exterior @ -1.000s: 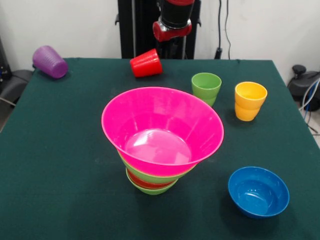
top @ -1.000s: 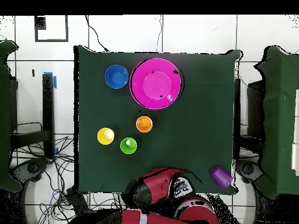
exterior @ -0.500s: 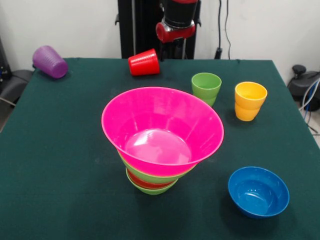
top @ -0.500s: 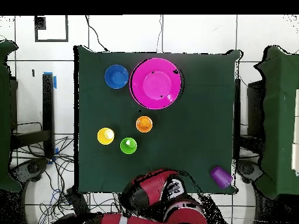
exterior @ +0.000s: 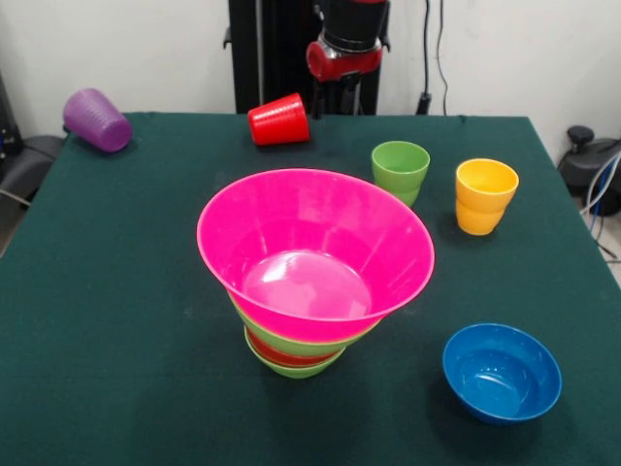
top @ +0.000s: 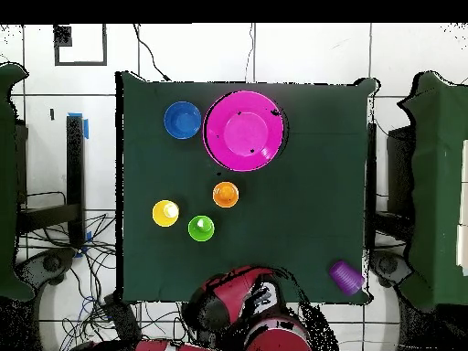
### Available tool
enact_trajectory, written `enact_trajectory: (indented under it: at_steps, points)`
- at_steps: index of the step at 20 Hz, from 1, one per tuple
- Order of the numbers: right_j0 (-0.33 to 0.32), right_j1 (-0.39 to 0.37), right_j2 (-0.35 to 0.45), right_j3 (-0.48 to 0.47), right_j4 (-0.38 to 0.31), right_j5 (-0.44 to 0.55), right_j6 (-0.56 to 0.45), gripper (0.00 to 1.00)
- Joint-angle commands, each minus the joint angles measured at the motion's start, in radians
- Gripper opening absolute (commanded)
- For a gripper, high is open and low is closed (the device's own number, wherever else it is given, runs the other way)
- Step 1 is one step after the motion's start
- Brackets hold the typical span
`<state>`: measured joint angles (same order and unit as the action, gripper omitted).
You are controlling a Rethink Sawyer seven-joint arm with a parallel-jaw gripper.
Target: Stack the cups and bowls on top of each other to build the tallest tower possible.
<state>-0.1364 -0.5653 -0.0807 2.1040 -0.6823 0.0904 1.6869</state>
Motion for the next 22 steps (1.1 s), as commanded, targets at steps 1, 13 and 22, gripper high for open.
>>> enact_trajectory:
  at_steps: [1, 13, 22]
  points:
    - [0.015, -0.001, 0.029, -0.121, -0.07, 0.015, 0.024, 1.0]
    - [-0.002, 0.002, 0.024, -0.154, -0.159, 0.054, -0.026, 1.0]
    - [0.045, -0.061, -0.013, -0.17, -0.198, 0.129, -0.038, 1.0]
